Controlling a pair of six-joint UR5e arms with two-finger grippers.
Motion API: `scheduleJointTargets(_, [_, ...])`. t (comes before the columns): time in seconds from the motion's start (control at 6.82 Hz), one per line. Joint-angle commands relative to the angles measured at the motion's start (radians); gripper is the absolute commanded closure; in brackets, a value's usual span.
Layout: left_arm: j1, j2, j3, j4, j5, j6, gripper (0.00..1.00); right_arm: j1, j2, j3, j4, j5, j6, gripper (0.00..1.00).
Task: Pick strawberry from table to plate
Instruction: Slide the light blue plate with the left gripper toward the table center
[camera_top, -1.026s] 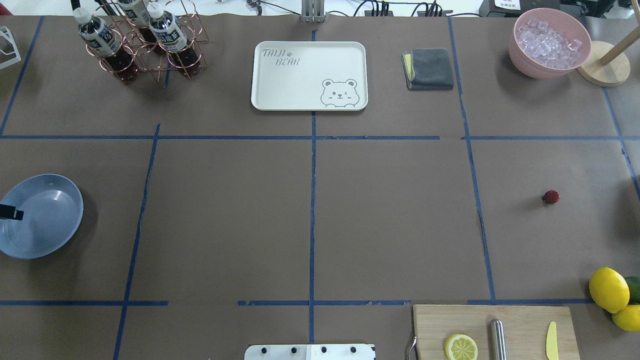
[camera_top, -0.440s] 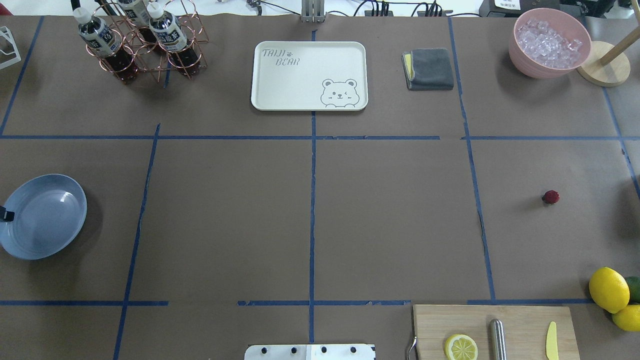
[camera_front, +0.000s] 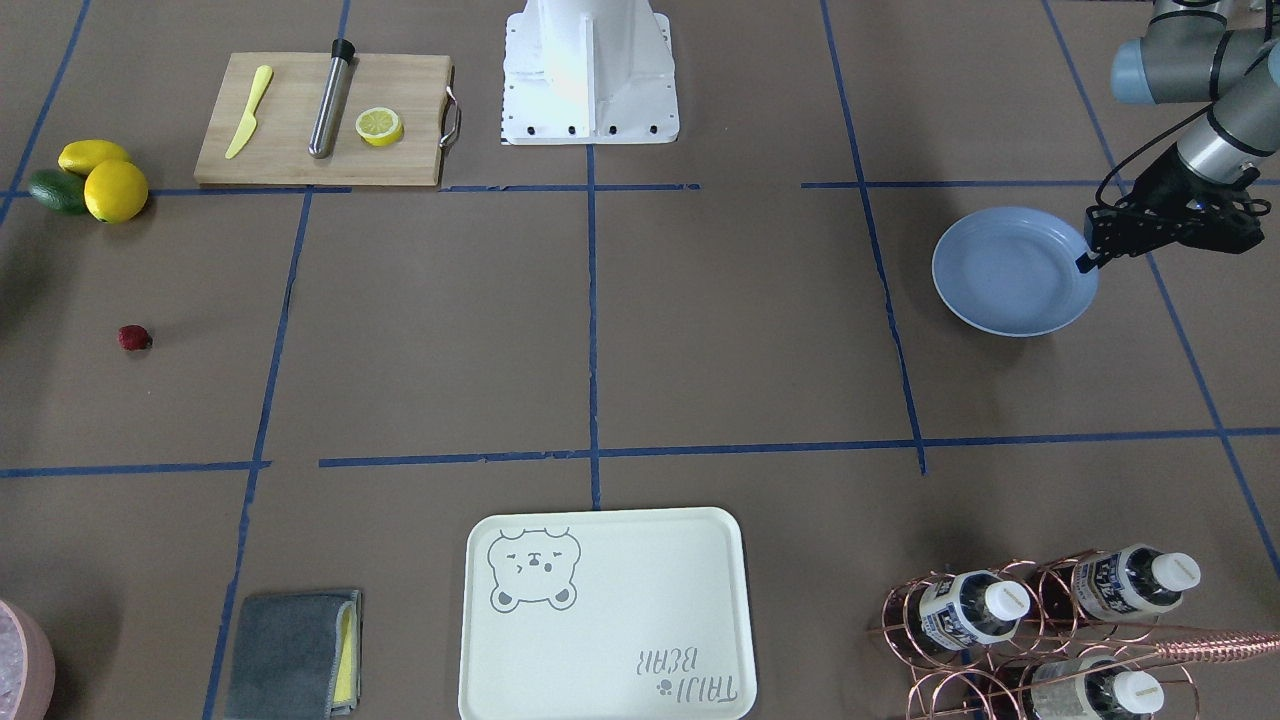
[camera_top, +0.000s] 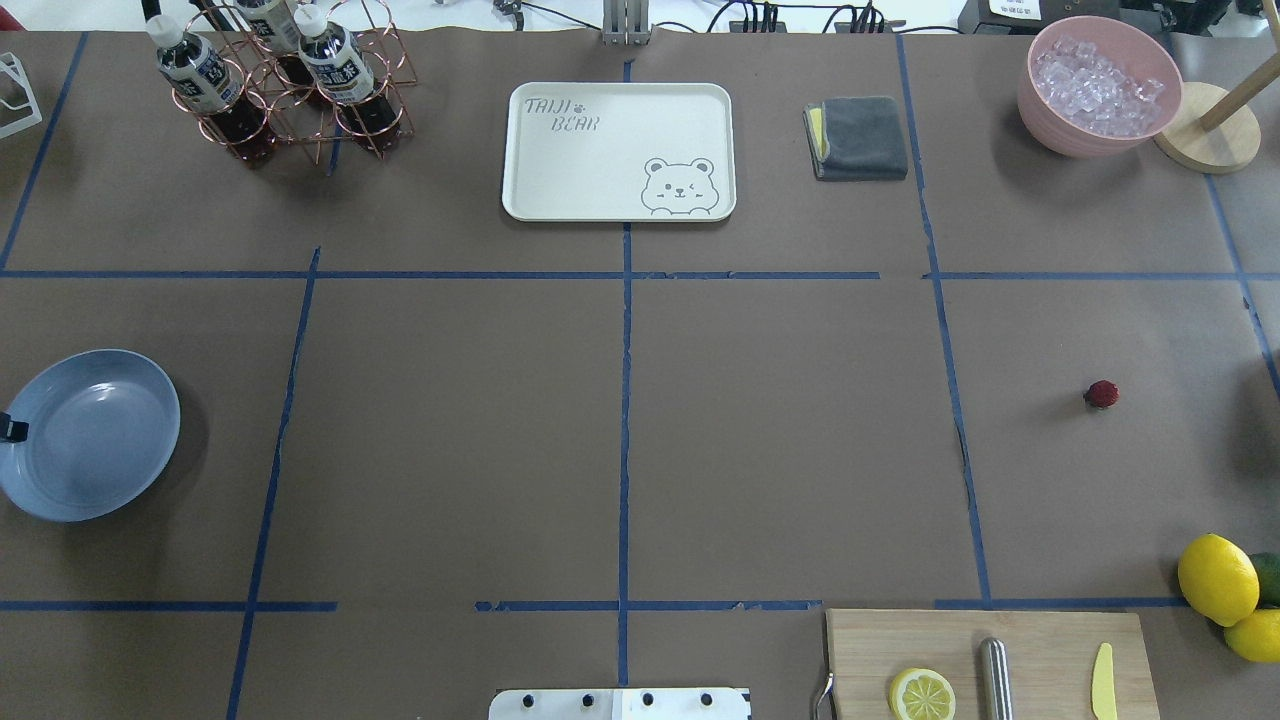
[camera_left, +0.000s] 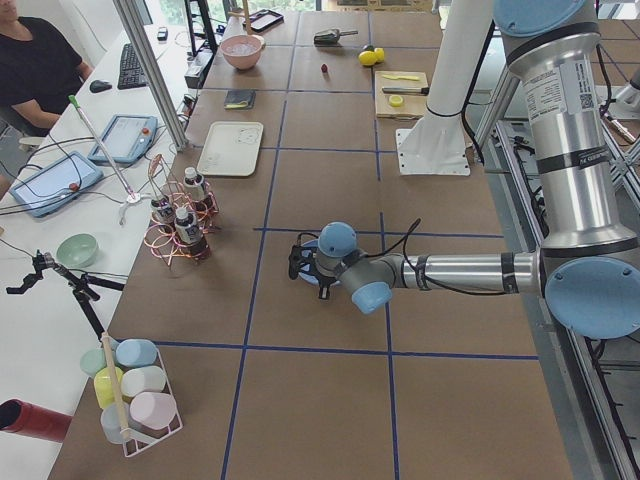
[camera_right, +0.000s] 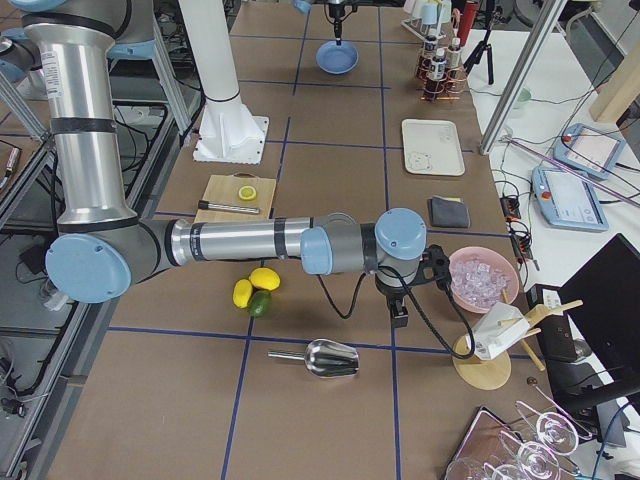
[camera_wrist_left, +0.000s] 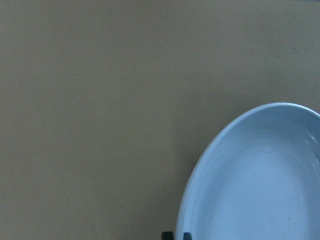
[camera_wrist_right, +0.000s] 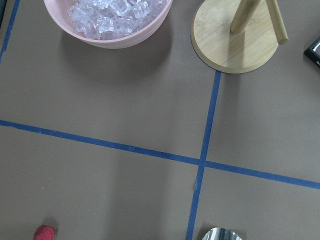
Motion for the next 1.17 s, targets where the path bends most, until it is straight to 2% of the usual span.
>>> scheduleJointTargets(0.0, [-0.024, -0.245, -0.109, 0.350, -0.017, -0.036, 1.00, -0.026, -0.003, 0.002, 0.004, 0.002, 0.045, 0.00])
scheduleJointTargets(0.15, [-0.010, -0.386, -0.101, 0.408, -0.016, -0.204, 1.00, -0.046, 0.004, 0.007, 0.004, 0.002, 0.048, 0.00])
scheduleJointTargets(0.29, [0.107, -0.488, -0.095, 0.409, -0.006, -0.419, 1.00, -0.091, 0.016, 0.018, 0.016, 0.000, 0.133, 0.00])
scheduleJointTargets(0.44, [0.260, -0.574, -0.091, 0.407, 0.085, -0.615, 1.00, -0.148, 0.016, 0.024, 0.124, -0.004, 0.320, 0.00])
scheduleJointTargets(0.59, [0.383, -0.639, -0.066, 0.405, 0.169, -0.739, 1.00, -0.205, 0.014, 0.022, 0.240, -0.029, 0.502, 0.00])
scheduleJointTargets(0.73, [0.456, -0.685, -0.033, 0.399, 0.225, -0.817, 1.00, -0.255, 0.011, 0.022, 0.311, -0.070, 0.625, 0.00])
scheduleJointTargets(1.03, [0.550, -0.708, 0.020, 0.352, 0.299, -0.855, 1.00, -0.302, 0.011, 0.042, 0.318, -0.072, 0.699, 0.00])
